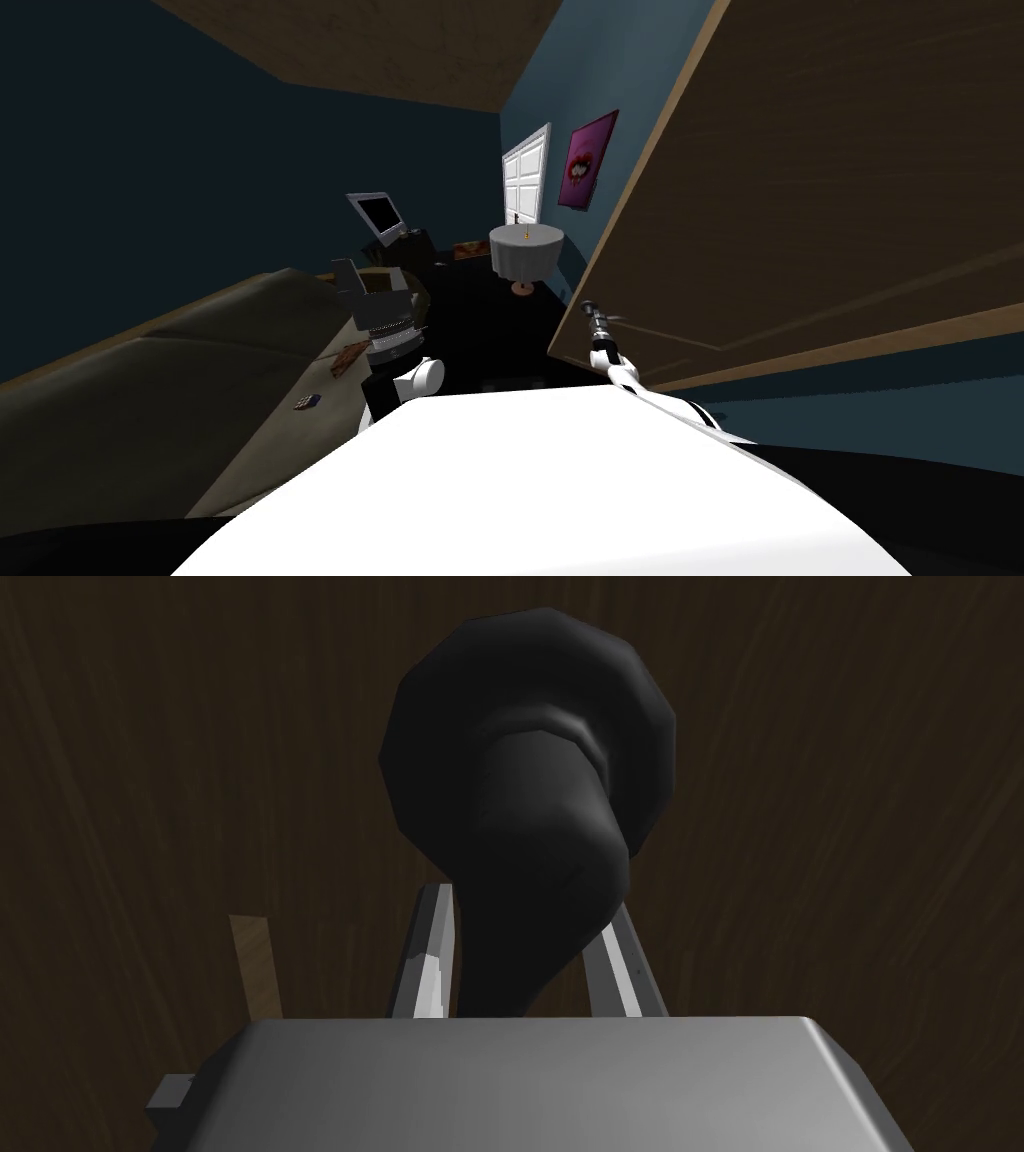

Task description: Pull the door open

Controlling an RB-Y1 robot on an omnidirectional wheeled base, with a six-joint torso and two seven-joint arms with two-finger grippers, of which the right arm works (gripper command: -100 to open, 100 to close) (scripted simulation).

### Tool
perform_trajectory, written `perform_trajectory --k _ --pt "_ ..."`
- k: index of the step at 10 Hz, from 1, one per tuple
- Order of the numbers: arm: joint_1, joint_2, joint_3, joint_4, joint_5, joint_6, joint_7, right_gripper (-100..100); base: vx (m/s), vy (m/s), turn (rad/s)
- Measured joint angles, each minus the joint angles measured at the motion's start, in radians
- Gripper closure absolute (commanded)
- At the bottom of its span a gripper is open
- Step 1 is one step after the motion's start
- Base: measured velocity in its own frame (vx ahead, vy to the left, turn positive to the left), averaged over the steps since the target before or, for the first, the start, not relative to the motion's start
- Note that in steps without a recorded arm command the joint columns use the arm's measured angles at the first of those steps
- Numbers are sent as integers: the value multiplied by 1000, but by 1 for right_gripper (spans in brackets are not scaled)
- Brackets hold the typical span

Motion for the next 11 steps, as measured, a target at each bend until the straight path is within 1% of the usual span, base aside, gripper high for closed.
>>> perform_trajectory --k 1,2,3,4,6,7,8,9,11 --pt "1 0 7 -4 4 0 -5 100 -84 -3 31" --pt "2 3 10 -3 5 1 -6 100 -15 27 -109" --pt "12 -1 28 -10 14 -5 -21 100 -5 49 -188" --pt "18 -11 48 -8 24 -22 -43 100 -1 56 -156" --pt "41 -33 89 -24 46 -50 -89 100 0 45 -175" --pt "59 -46 112 -38 58 -66 -116 100 -5 38 -205" --pt "70 -58 137 -40 71 -89 -143 100 -11 44 -191" --pt "94 -72 164 -64 85 -102 -174 100 -14 35 -211" --pt "134 -96 215 -94 112 -135 -230 100 -13 24 -188"
